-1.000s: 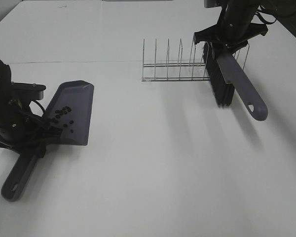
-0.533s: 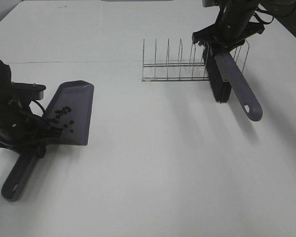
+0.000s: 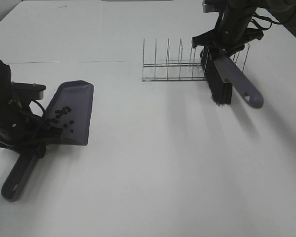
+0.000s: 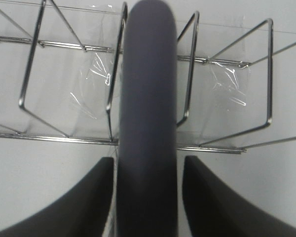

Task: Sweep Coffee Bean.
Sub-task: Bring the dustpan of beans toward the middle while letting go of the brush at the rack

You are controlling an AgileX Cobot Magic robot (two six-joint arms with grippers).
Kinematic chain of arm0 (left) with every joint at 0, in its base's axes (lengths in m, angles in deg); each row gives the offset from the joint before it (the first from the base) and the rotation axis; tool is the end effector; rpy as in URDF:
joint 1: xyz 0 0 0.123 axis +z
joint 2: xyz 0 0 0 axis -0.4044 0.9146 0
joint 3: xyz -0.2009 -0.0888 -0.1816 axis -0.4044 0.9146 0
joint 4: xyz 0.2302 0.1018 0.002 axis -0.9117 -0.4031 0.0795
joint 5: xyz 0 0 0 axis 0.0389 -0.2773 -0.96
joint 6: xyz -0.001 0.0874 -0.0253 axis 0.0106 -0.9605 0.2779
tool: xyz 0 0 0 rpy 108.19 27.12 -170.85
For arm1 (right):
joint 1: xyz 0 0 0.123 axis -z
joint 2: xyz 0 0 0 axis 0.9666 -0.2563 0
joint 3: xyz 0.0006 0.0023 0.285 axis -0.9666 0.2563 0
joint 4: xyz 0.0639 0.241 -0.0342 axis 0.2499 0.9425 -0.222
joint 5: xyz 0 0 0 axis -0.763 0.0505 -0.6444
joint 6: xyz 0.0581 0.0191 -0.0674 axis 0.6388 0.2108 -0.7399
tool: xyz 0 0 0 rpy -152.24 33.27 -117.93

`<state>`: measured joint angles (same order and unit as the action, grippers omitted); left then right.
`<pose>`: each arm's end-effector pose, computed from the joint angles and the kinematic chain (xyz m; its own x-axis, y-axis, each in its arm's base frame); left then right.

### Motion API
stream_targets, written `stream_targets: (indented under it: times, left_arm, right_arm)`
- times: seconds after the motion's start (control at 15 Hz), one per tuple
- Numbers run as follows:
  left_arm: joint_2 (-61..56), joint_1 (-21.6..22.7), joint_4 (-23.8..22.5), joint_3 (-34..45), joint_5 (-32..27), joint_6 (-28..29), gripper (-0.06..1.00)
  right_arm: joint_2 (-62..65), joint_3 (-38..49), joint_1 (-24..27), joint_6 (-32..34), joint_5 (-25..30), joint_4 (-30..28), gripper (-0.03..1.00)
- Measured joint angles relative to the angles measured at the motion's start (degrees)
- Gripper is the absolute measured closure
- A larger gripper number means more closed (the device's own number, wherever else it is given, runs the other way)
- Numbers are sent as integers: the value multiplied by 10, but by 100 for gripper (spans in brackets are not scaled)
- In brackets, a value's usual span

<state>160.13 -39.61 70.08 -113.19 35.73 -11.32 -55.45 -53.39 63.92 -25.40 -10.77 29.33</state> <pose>0.3191 -0.0864 0.0958 -0.9870 0.0757 -0.1415 0.0750 0.9971 0.0105 0.5188 0.0888 0.1601 -0.8726 -0.0962 -0.4789 -0.0547 0.9935 -0.0999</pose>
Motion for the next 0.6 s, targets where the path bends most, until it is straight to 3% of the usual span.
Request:
stream_targets:
  times: [0.2,0.4,0.6]
  left_arm:
    - [0,0,-1,0,0,0,59]
    - [0,0,-1,0,0,0,59]
    - [0,0,-1,0,0,0,59]
  right_arm:
    - [0,-23,0,1,26,0,32]
    - [0,-69,0,1,93,0,26]
    - [1,-110,0,-18,208,-1,26]
